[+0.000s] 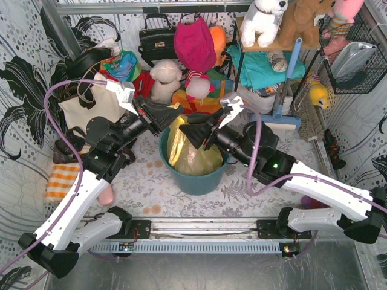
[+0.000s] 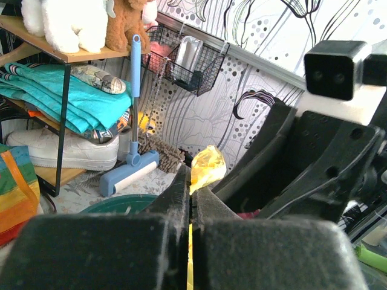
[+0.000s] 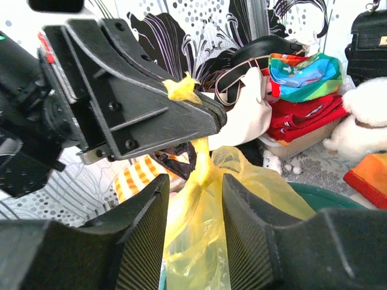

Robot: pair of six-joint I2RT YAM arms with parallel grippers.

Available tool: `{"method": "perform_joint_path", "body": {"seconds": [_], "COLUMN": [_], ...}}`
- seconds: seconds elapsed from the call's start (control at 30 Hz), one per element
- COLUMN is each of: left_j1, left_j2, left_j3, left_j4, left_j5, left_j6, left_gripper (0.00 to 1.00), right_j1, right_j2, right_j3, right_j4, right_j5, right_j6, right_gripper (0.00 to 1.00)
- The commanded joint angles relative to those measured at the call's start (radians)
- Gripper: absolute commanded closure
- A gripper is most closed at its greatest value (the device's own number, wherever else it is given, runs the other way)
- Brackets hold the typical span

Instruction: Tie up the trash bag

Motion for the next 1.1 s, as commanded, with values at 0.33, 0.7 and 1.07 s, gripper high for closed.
{"method": "perform_joint_path", "body": {"seconds": [0.33, 0.7, 1.07], "left_j1": [0.005, 0.005, 0.006], "left_j2": [0.02, 0.032, 0.034], "left_j3": [0.05, 0.049, 0.056], "left_j4": [0.024, 0.027, 0.019], "left_j5": [0.004, 0.018, 0.026], "left_j6": [0.019, 0.008, 0.003], "left_gripper": [1.0, 1.0, 1.0], "right_j1": [0.005, 0.005, 0.004], "right_j2": [-0.087, -0.066, -0.043], "right_j3": [0.045, -0.061, -0.137], "right_j4": [-0.302, -0.131, 0.109], "right_j5": [-0.143, -0.201, -0.258], "right_j6": [0.633, 0.665, 0.668], "right_gripper": [0.53, 0.61, 0.81]}}
